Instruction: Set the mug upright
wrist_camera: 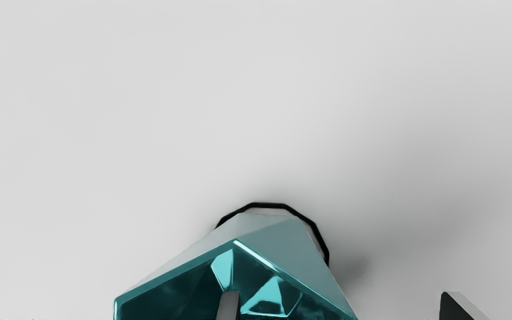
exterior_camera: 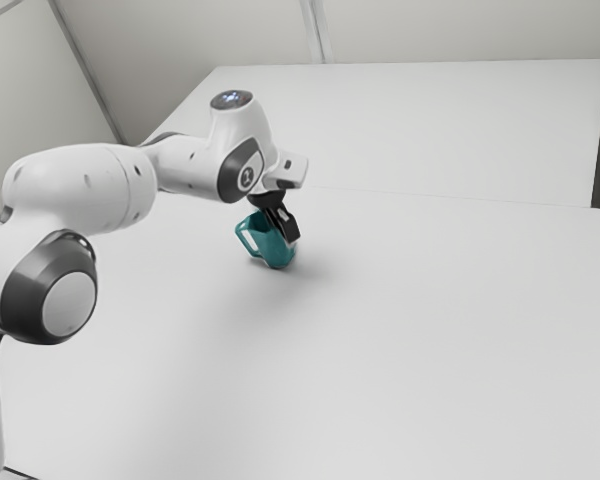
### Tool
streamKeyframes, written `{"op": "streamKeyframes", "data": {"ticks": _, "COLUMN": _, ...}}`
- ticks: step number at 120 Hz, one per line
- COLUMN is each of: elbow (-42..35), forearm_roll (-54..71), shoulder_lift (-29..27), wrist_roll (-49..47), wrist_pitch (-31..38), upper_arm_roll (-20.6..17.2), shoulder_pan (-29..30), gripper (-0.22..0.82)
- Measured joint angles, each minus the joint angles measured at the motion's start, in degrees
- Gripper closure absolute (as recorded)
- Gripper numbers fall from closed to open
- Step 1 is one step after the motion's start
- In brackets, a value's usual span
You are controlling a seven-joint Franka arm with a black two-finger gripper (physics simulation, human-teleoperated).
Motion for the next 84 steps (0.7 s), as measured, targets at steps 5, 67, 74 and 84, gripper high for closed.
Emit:
{"op": "streamKeyframes", "data": {"ticks": 5, "elbow": 0.1, "forearm_roll": 0.1, "shoulder_lift": -0.8, "wrist_roll": 0.1, "wrist_pitch": -0.4, "upper_arm_roll": 0.0, "shoulder_pan": 0.0, "gripper": 0.11}}
{"op": "streamKeyframes", "data": {"ticks": 67, "elbow": -6.2, "forearm_roll": 1.9, "shoulder_lift": -20.3, "wrist_roll": -3.8, "wrist_pitch": -12.0, "upper_arm_roll": 0.3, "shoulder_pan": 3.0, "gripper": 0.01}}
{"op": "streamKeyframes", "data": {"ticks": 74, "elbow": -5.5, "forearm_roll": 3.4, "shoulder_lift": -21.5, "wrist_roll": -4.5, "wrist_pitch": -14.7, "upper_arm_roll": 0.7, "shoulder_pan": 3.2, "gripper": 0.01}}
{"op": "streamKeyframes", "data": {"ticks": 84, "elbow": -3.3, "forearm_roll": 5.6, "shoulder_lift": -22.8, "wrist_roll": -5.5, "wrist_pitch": -18.7, "upper_arm_roll": 0.9, "shoulder_pan": 3.5, "gripper": 0.0}}
